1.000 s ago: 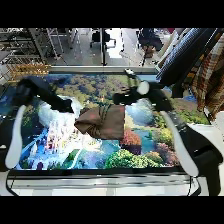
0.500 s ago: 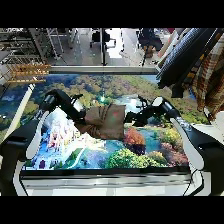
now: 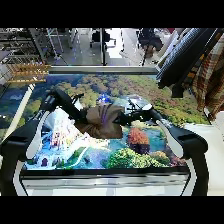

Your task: Fold the clothes and pants, and hang the long-sleeved shirts on hangers.

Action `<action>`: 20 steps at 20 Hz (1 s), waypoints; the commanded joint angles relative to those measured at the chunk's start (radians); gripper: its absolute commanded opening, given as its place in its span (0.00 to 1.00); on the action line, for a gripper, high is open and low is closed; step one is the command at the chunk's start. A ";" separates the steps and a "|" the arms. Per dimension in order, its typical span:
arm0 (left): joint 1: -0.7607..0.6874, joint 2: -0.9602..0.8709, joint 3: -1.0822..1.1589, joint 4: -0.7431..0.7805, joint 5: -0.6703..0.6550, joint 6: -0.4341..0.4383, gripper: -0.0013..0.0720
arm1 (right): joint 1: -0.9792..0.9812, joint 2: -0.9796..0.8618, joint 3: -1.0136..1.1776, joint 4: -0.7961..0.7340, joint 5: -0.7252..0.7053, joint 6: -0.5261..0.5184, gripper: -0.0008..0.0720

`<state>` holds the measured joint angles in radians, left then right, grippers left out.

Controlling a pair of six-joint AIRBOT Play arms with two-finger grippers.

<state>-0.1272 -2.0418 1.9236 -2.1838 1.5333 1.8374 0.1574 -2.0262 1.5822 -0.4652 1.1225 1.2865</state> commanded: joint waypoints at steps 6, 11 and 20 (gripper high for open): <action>0.089 0.344 0.002 -0.069 0.203 0.040 0.03 | -0.045 0.166 0.198 -0.143 0.144 0.150 0.04; 0.156 0.561 0.001 -0.069 0.281 0.041 0.03 | -0.254 0.409 0.198 -0.225 0.167 0.275 0.04; 0.153 0.602 -0.027 -0.061 0.306 0.078 0.03 | -0.684 0.574 0.198 -0.383 0.264 0.272 0.04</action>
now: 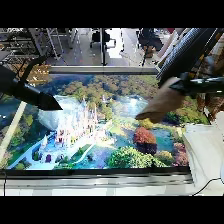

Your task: Fold the clothes and pants, and hang the long-sleeved shirts on hangers.

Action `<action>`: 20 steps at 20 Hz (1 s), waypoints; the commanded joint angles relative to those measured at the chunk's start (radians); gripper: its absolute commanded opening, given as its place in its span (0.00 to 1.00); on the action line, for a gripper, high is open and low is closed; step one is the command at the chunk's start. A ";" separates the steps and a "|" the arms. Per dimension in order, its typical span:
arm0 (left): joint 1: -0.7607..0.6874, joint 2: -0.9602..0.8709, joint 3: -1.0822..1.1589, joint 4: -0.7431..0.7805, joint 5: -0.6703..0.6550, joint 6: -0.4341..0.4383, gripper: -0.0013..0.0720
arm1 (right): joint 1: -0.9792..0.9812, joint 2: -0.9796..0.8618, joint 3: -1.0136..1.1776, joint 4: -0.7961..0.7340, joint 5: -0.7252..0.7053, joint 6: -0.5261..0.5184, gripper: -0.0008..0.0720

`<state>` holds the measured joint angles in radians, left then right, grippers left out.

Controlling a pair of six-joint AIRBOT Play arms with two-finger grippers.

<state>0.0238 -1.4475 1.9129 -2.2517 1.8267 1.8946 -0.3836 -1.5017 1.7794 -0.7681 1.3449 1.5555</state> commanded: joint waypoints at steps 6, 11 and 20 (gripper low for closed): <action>0.001 0.007 -0.170 0.006 0.010 0.052 0.03 | -0.463 0.110 0.001 -0.136 0.060 -0.113 0.04; 0.001 0.007 -0.298 0.006 0.009 0.051 0.03 | -0.615 0.112 0.000 -0.143 0.123 -0.198 0.04; 0.005 0.009 -0.310 0.006 0.002 0.077 0.03 | -0.763 0.119 -0.192 -0.439 0.474 -0.285 0.04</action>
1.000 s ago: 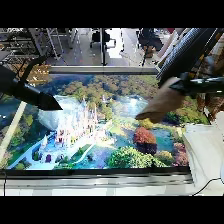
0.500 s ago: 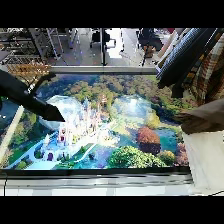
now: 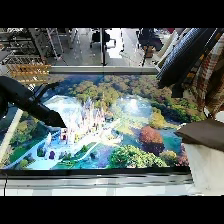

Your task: Fold the clothes and pants, and hang the long-sleeved shirts on hangers.

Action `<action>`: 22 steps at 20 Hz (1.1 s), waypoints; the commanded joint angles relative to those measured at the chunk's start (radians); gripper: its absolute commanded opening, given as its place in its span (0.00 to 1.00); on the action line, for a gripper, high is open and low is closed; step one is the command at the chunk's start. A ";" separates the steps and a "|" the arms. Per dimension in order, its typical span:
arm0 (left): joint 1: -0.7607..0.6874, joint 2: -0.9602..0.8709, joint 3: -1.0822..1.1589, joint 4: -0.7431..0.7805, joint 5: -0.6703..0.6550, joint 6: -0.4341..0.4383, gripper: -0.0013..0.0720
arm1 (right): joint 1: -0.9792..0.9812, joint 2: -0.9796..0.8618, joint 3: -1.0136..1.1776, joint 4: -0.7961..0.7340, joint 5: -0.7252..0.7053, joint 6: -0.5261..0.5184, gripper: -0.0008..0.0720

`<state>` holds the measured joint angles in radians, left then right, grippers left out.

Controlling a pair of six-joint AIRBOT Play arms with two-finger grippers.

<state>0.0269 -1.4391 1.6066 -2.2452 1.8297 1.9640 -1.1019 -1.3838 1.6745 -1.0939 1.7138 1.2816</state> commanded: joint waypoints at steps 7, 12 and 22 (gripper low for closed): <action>0.002 0.001 -0.003 0.000 -0.001 0.003 0.03 | -0.131 0.002 -0.461 -0.454 0.000 0.032 0.13; 0.027 0.002 0.077 0.103 0.012 -0.031 0.03 | -0.130 0.000 -0.417 -0.473 -0.035 0.080 0.98; 0.089 0.123 0.276 0.974 -0.093 -0.387 0.03 | 0.435 0.001 -0.278 0.000 -0.089 0.107 0.22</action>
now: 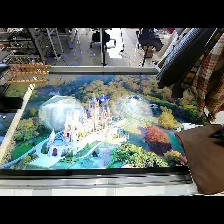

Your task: Fold the clothes and pants, and hang the long-sleeved shirts on hangers.

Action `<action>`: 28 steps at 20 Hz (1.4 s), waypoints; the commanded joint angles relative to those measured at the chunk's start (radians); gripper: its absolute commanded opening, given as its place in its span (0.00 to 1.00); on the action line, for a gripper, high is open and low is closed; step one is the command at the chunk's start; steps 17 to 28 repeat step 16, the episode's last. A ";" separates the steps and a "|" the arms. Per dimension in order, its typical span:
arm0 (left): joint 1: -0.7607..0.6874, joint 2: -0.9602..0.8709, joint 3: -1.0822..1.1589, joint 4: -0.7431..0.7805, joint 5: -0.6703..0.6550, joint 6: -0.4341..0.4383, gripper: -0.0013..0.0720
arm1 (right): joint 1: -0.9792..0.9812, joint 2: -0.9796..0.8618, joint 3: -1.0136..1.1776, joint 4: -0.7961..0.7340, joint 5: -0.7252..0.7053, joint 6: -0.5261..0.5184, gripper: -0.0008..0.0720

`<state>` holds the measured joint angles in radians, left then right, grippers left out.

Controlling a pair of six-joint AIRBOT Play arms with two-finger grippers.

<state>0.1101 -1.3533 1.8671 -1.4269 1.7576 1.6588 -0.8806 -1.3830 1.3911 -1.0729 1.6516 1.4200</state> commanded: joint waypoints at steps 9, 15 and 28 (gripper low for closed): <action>0.006 0.049 0.014 0.155 -0.019 -0.089 0.03 | 0.685 0.000 0.005 -0.204 -0.284 -0.009 0.04; 0.006 0.049 0.014 0.155 -0.019 -0.089 0.03 | 0.778 0.000 0.005 -0.203 -0.284 -0.009 0.04; 0.006 0.049 0.014 0.155 -0.019 -0.088 0.03 | 0.779 0.000 0.005 -0.202 -0.284 -0.009 0.04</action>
